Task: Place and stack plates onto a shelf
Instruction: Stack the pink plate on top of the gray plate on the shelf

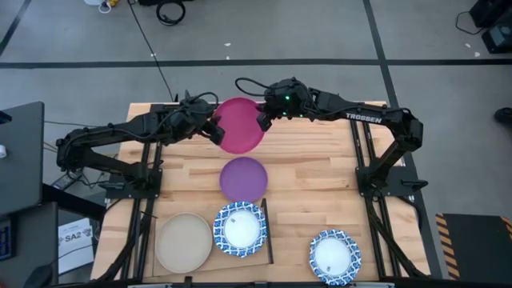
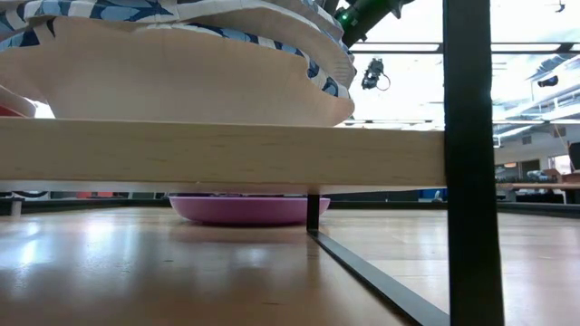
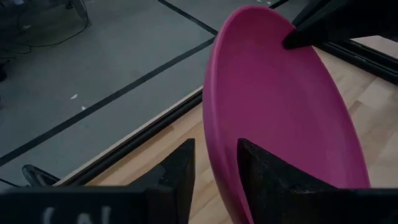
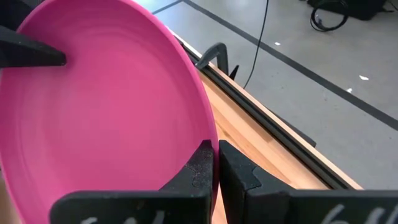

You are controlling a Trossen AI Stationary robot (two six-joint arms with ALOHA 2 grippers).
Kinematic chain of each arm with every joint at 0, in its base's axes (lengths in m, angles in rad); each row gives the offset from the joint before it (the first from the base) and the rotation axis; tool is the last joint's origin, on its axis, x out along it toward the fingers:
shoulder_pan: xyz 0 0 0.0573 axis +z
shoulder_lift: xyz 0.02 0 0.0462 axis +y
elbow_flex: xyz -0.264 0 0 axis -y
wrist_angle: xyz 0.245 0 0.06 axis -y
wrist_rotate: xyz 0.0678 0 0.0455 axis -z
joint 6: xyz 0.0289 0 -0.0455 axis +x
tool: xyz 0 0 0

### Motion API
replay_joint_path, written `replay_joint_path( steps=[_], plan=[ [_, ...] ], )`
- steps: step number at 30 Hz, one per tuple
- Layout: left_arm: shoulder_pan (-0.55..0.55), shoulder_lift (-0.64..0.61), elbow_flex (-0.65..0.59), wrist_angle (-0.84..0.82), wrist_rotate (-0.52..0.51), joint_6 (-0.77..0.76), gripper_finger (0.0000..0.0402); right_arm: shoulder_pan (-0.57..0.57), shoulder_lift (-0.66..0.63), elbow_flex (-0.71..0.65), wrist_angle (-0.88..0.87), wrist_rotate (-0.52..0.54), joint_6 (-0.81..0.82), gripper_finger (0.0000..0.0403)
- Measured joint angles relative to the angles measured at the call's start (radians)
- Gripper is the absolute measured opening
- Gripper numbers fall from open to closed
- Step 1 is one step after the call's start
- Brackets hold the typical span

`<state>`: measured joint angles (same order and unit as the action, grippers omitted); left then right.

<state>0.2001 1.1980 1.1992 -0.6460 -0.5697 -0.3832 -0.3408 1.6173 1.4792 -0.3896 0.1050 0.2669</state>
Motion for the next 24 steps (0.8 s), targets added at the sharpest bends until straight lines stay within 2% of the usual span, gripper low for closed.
replay_joint_path(
  steps=[11,24],
  plan=[
    [0.002,0.000,0.000,0.004,-0.023,-0.017,0.0026,0.000,0.000,0.000,-0.003,-0.002,0.005,0.0018],
    [0.000,0.000,0.000,-0.005,-0.004,0.006,0.0025,0.001,0.000,0.000,0.001,-0.013,-0.025,0.0086]
  ],
)
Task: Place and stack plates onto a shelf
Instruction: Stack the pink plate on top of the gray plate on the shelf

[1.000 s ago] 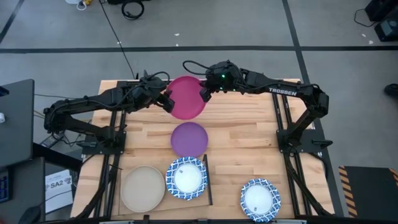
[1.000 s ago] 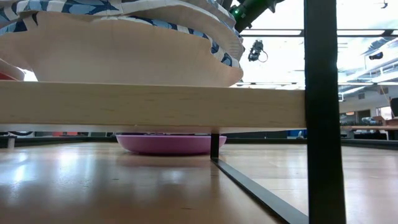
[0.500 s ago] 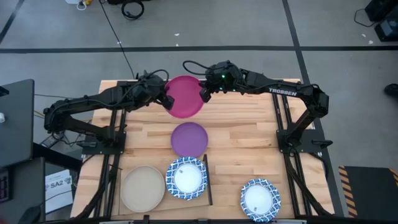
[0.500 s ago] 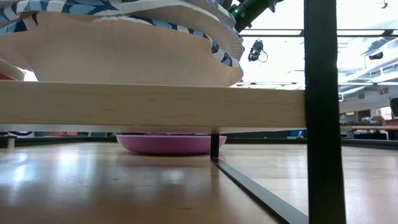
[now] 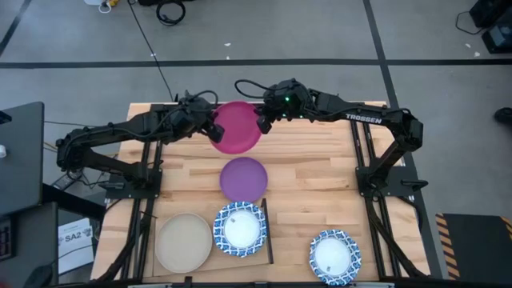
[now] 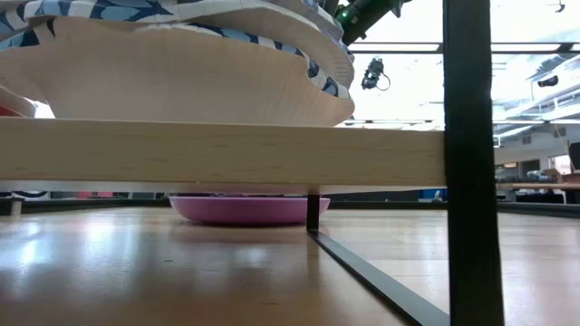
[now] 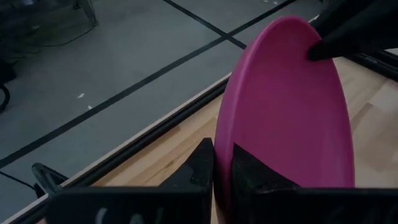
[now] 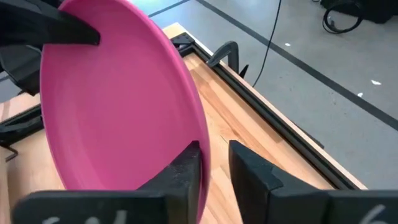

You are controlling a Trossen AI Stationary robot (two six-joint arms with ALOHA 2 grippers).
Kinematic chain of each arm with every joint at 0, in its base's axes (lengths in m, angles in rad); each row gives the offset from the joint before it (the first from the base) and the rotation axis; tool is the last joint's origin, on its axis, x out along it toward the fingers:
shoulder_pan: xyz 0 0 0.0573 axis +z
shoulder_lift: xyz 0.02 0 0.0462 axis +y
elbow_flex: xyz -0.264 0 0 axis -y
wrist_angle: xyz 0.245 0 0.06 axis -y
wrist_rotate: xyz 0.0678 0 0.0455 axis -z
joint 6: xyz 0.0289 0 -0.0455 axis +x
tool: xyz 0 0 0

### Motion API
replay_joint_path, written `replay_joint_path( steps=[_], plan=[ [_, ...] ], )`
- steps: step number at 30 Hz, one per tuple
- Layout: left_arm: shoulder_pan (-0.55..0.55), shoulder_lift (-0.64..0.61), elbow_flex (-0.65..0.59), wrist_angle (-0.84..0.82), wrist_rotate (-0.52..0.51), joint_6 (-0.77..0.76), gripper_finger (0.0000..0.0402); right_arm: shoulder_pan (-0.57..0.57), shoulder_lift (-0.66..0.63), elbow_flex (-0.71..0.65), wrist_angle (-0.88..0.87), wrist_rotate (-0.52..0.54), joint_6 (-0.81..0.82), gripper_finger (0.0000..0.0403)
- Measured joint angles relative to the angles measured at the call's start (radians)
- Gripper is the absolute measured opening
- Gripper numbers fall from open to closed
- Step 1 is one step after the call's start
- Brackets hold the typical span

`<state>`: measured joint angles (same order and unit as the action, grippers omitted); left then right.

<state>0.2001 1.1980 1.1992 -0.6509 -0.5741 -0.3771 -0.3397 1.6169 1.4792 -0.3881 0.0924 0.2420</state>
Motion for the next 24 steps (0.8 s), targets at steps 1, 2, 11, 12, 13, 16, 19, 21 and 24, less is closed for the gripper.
replay_joint_path(
  steps=[1,2,11,12,13,16,19,21,24],
  plan=[
    [0.000,0.000,0.000,-0.003,0.000,0.000,0.0025,0.000,0.000,0.000,-0.003,0.001,-0.006,0.0093],
    [0.000,0.000,0.000,-0.005,0.001,0.006,0.0025,0.000,0.000,0.000,-0.006,0.003,-0.009,0.0101],
    [0.000,-0.013,0.000,-0.015,0.043,0.067,0.0026,-0.003,0.000,0.000,-0.046,0.003,-0.035,0.0174],
    [0.000,-0.015,0.000,-0.015,0.044,0.076,0.0026,-0.002,0.000,0.001,-0.051,0.002,-0.038,0.0181],
    [0.000,-0.020,0.000,-0.019,0.049,0.076,0.0026,-0.002,0.000,0.002,-0.061,0.002,-0.046,0.0186],
    [0.005,-0.037,-0.001,-0.034,0.062,0.093,0.0026,-0.002,0.000,0.003,-0.076,-0.016,-0.092,0.0198],
    [0.017,-0.070,-0.001,-0.062,0.106,0.102,0.0026,-0.002,-0.001,0.003,-0.082,-0.074,-0.119,0.0201],
    [0.025,-0.087,-0.001,-0.088,0.145,0.100,0.0026,-0.004,-0.001,0.003,-0.084,-0.120,-0.119,0.0201],
    [0.036,-0.118,0.000,-0.171,0.189,0.090,0.0027,-0.011,-0.001,0.000,-0.101,-0.168,-0.124,0.0200]
  ],
)
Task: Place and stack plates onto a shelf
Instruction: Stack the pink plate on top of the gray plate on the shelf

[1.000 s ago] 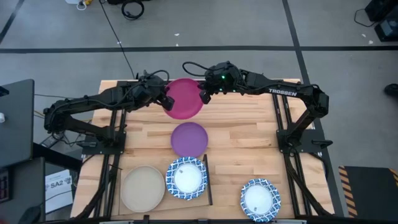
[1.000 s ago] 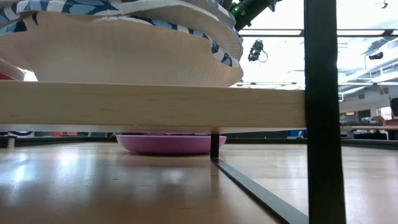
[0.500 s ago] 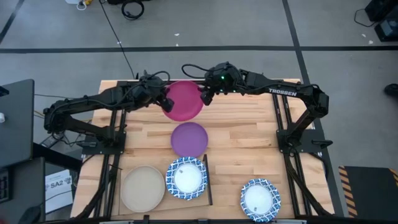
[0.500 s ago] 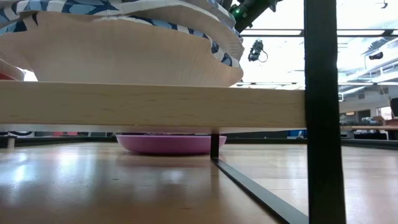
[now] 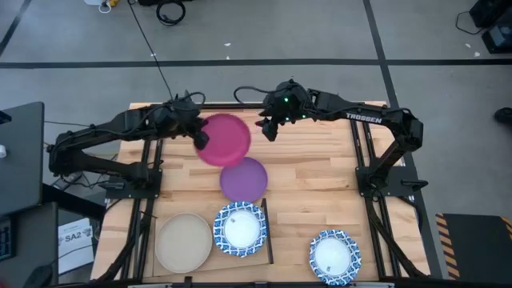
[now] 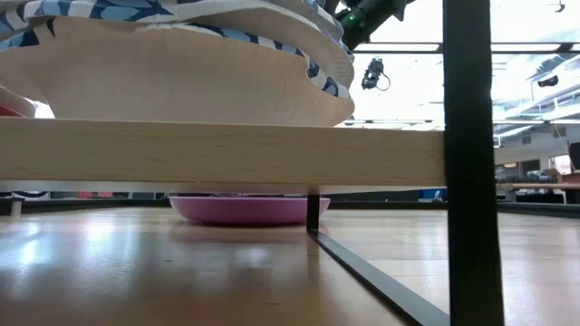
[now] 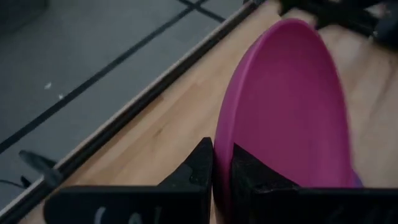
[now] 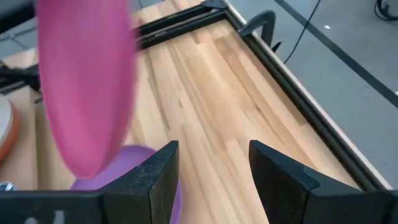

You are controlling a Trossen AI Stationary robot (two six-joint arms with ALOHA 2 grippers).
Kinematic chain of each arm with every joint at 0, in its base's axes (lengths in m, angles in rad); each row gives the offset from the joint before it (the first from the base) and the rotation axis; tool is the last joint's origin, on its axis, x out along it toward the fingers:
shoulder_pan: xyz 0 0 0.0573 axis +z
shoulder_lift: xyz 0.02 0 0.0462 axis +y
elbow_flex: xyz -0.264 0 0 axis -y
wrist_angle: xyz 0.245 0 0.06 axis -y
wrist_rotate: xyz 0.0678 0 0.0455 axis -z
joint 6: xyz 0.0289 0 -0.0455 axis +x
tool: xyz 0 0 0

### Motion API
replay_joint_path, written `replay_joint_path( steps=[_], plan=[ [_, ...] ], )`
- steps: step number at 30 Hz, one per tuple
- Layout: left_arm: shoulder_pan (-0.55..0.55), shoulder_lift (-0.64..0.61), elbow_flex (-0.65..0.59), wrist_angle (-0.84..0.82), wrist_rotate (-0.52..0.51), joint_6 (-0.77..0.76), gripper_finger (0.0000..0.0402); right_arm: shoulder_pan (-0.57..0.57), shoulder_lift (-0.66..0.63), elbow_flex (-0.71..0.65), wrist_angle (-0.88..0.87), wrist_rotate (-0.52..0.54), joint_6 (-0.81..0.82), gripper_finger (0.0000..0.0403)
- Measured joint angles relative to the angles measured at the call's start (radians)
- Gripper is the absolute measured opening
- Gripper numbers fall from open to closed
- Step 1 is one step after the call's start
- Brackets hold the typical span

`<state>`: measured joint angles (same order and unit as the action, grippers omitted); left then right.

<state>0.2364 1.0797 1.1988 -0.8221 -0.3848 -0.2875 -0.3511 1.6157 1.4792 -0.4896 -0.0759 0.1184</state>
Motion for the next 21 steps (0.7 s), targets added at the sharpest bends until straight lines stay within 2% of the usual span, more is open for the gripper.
replay_joint_path(
  steps=[7,15,21],
  plan=[
    [0.019,-0.043,0.001,-0.233,0.081,-0.003,0.0027,-0.004,0.001,0.000,0.008,-0.053,0.015,0.0200],
    [0.018,-0.063,0.001,-0.520,0.453,-0.004,0.0027,-0.003,0.001,0.000,0.005,-0.129,0.009,0.0201],
    [-0.014,-0.061,0.001,-0.561,0.735,-0.012,0.0027,-0.003,0.001,0.000,-0.014,-0.133,0.009,0.0201]
  ],
)
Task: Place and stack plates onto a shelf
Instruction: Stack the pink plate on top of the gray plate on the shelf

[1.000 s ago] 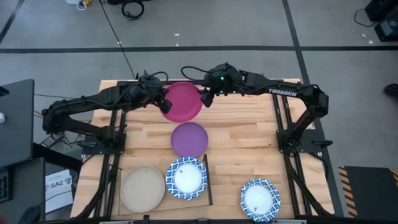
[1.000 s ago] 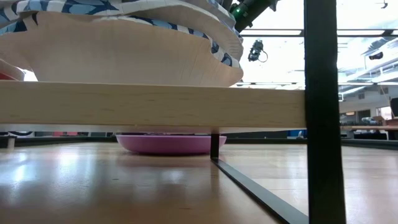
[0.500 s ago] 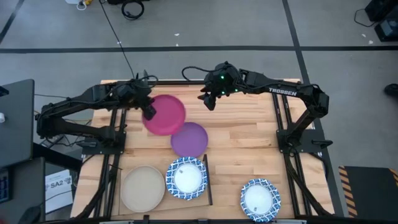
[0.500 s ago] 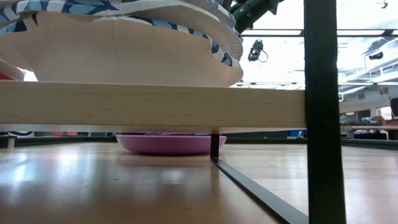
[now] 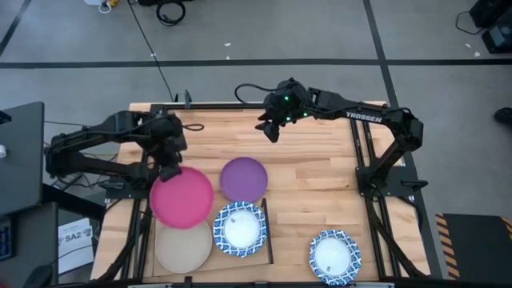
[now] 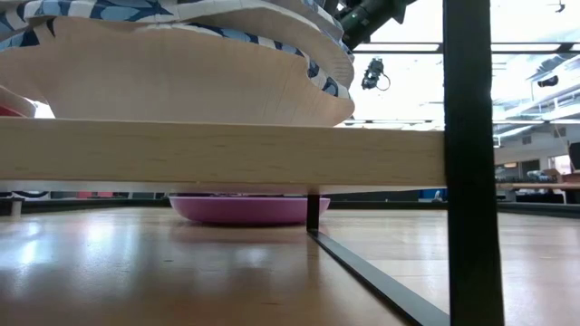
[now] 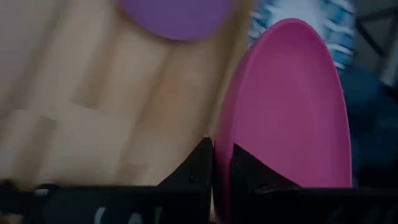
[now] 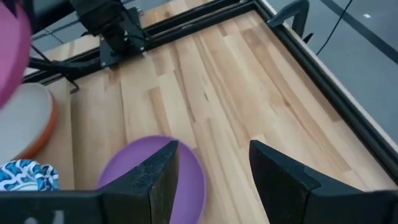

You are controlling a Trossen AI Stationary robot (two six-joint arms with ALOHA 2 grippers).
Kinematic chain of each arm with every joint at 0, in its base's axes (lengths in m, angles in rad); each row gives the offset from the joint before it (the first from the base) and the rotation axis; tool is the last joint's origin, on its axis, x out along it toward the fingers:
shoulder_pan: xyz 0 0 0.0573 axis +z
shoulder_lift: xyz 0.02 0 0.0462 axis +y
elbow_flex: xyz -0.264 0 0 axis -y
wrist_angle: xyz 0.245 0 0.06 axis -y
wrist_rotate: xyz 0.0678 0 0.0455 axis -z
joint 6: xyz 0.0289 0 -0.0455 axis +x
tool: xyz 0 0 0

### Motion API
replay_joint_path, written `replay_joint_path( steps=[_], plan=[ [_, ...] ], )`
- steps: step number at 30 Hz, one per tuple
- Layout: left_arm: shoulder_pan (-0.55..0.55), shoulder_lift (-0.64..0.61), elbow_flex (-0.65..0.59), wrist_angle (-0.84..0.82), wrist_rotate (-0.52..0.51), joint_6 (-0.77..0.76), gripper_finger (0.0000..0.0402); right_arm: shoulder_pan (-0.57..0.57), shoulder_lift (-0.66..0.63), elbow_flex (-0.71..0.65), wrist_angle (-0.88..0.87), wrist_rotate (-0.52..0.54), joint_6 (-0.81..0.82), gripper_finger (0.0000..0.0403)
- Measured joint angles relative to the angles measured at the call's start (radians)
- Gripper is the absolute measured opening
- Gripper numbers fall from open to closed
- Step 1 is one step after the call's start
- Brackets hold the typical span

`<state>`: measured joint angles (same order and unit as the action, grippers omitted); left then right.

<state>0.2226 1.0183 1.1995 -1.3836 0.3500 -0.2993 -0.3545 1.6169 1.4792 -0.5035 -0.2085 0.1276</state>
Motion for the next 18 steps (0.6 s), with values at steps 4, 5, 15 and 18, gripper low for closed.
replay_joint_path(
  steps=[4,5,15,18],
  plan=[
    [-0.098,0.000,0.000,-0.001,0.034,-0.026,0.0027,0.001,0.000,0.000,-0.013,-0.002,0.000,0.0201],
    [-0.131,0.000,0.000,0.002,0.030,-0.030,0.0027,0.001,0.000,0.000,-0.014,-0.003,0.000,0.0201],
    [-0.470,0.009,-0.001,0.170,-0.057,-0.030,0.0027,0.018,0.000,0.000,-0.031,-0.003,0.000,0.0201],
    [-0.547,0.020,-0.019,0.227,-0.088,-0.030,0.0027,0.032,0.000,0.000,-0.031,-0.003,0.000,0.0201]
  ],
)
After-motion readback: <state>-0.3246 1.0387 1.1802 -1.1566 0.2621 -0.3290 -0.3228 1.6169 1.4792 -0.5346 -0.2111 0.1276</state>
